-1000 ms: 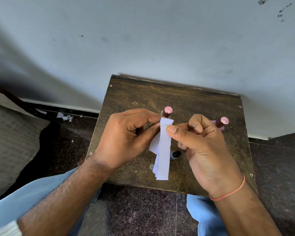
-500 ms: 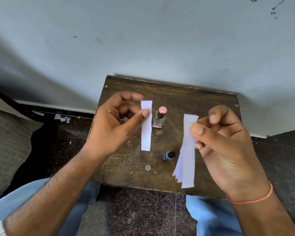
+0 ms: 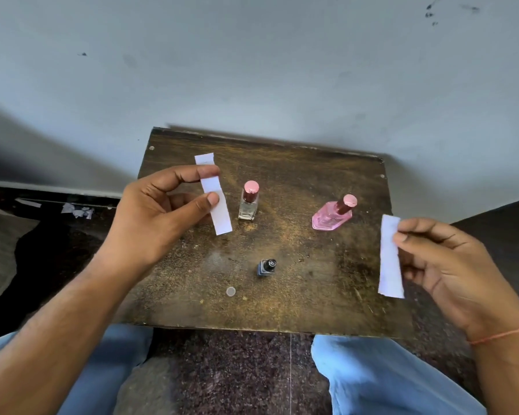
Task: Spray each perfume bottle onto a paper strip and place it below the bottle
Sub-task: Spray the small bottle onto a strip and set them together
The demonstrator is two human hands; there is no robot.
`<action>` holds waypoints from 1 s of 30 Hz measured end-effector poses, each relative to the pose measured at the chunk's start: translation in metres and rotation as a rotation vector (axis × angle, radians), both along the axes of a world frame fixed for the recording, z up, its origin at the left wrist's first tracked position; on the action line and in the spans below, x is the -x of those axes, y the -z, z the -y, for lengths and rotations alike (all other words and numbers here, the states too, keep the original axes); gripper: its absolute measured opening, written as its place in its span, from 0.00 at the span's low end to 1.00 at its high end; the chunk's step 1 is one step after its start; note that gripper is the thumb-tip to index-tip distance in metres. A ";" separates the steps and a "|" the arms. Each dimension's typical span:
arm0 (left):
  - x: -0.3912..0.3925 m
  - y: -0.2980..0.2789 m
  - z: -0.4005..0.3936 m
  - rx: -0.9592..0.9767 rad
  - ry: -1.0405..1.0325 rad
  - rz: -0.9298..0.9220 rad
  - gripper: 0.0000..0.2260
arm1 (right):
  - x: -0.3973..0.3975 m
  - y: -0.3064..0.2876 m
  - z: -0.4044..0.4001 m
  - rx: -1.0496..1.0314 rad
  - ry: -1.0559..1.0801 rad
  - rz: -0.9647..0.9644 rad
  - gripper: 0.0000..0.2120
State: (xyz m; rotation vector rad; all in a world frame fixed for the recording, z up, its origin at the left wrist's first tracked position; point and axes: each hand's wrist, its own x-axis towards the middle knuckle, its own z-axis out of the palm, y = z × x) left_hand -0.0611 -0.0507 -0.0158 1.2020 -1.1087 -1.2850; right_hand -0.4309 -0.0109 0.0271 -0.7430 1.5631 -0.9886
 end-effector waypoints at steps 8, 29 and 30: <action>-0.006 -0.001 -0.002 -0.040 0.119 0.041 0.27 | 0.010 0.039 0.011 -0.029 -0.076 -0.402 0.12; -0.022 -0.005 -0.016 -0.172 0.376 0.157 0.38 | -0.075 0.032 -0.001 0.262 -0.842 -0.498 0.30; -0.021 -0.005 -0.016 -0.173 0.383 0.162 0.38 | -0.080 0.036 0.000 0.289 -0.855 -0.513 0.32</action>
